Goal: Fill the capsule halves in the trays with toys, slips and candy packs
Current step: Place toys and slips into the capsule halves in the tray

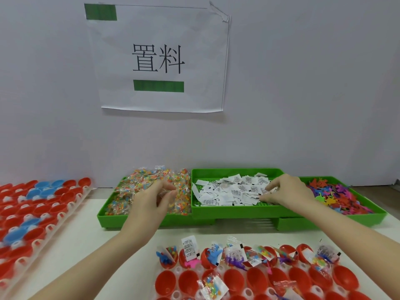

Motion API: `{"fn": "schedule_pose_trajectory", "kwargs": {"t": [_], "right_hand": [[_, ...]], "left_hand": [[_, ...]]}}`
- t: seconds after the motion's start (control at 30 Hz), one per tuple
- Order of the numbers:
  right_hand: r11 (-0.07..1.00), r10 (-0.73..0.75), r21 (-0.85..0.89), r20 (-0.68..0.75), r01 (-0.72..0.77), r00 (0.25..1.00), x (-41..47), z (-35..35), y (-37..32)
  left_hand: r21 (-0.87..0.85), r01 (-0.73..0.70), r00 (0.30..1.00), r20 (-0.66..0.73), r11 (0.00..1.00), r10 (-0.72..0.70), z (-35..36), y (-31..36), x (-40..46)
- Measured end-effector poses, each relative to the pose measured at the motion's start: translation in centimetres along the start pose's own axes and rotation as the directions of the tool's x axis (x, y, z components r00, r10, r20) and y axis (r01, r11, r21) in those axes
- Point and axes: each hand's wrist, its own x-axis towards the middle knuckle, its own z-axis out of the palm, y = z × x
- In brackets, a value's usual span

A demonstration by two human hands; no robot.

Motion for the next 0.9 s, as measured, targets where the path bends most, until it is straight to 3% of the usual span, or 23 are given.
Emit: {"fn": "schedule_pose_trajectory", "kwargs": {"t": [0.33,0.47,0.63,0.8,0.87,0.9], "right_hand": [[0.993,-0.038,0.105,-0.092,0.048,0.995,0.1,-1.2,0.9],[0.961,-0.056,0.265,-0.108,0.083,0.993,0.3,-1.6,0.9],[0.947,-0.030,0.317,-0.044,0.043,0.999,0.6,-1.6,0.9],[0.778,-0.058,0.626,0.168,-0.061,0.984,0.0,-1.9,-0.4],[0.838,-0.078,0.544,0.189,-0.038,0.979,-0.1,-1.6,-0.8],[0.924,-0.063,0.382,0.133,0.008,0.989,0.0,-1.4,-0.8]], "left_hand": [[-0.042,0.028,1.000,-0.009,0.999,-0.028,0.0,0.5,-0.3],[-0.043,0.043,0.999,-0.010,0.998,-0.043,-0.1,0.5,-0.3],[-0.036,0.063,0.998,0.001,0.997,-0.063,-0.1,0.3,-0.2],[-0.029,0.077,0.997,-0.012,0.997,-0.077,-0.1,0.3,-0.3],[-0.029,0.079,0.997,-0.010,0.996,-0.079,0.0,0.4,-0.4],[-0.034,0.081,0.997,-0.006,0.996,-0.082,0.0,0.5,-0.5]]}}
